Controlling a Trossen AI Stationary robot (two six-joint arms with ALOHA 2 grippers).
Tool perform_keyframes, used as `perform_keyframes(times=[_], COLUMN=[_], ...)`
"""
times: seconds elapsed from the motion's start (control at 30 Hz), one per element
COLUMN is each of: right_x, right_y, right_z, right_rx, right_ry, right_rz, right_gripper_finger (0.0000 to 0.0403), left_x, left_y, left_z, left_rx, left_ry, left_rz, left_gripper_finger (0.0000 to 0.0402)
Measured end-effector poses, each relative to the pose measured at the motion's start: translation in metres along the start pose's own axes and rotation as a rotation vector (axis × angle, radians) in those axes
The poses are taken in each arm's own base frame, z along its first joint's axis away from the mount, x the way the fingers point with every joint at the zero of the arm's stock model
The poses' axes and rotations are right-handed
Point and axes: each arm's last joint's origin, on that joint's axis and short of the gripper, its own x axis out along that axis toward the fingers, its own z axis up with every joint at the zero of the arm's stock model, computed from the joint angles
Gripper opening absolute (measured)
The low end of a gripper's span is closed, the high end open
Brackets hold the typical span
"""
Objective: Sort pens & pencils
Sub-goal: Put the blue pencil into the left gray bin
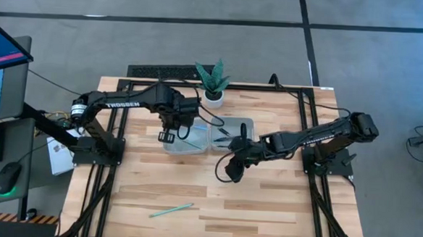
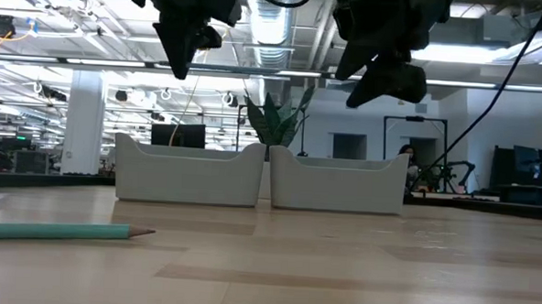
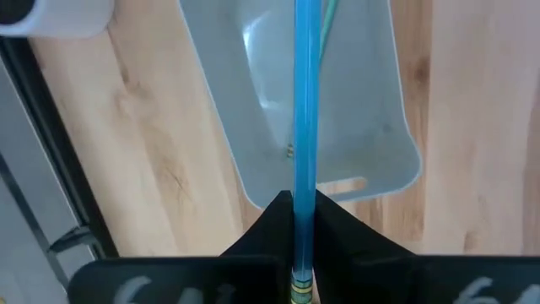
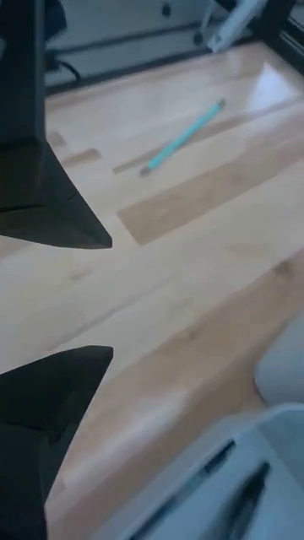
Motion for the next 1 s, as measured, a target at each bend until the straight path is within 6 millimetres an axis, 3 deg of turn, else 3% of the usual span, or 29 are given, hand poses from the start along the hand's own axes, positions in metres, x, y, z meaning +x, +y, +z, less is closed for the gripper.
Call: perform_keyframes(times=[0.3,0.63,0.8,1.0], right_x=[0.0,0.0,0.0,0.0], right_y=[-0.002,-0.01,-0.01,-0.01], right_z=[-0.004,0.004,0.005,0.01], right_rx=[-0.006,0.045,0.047,0.059], right_ry=[-0.018,-0.035,-0.045,-0.071], right_rz=[-0.079,-0.093,-0.085,-0.07], right_gripper_finger=[0.0221,0.0221,0.0221,0.0221], left_x=[0.052,0.092,0.105,0.108], left_y=[-0.009,-0.014,-0.014,-0.016], left_z=[-0.007,-0.014,-0.017,-0.014], left_rx=[0.056,0.093,0.053,0.066], left_ry=[0.106,0.129,0.114,0.088], left_rz=[-0.038,-0.001,-0.03,-0.008], left_gripper_finger=[0.0009,0.0017,0.0008,0.0026])
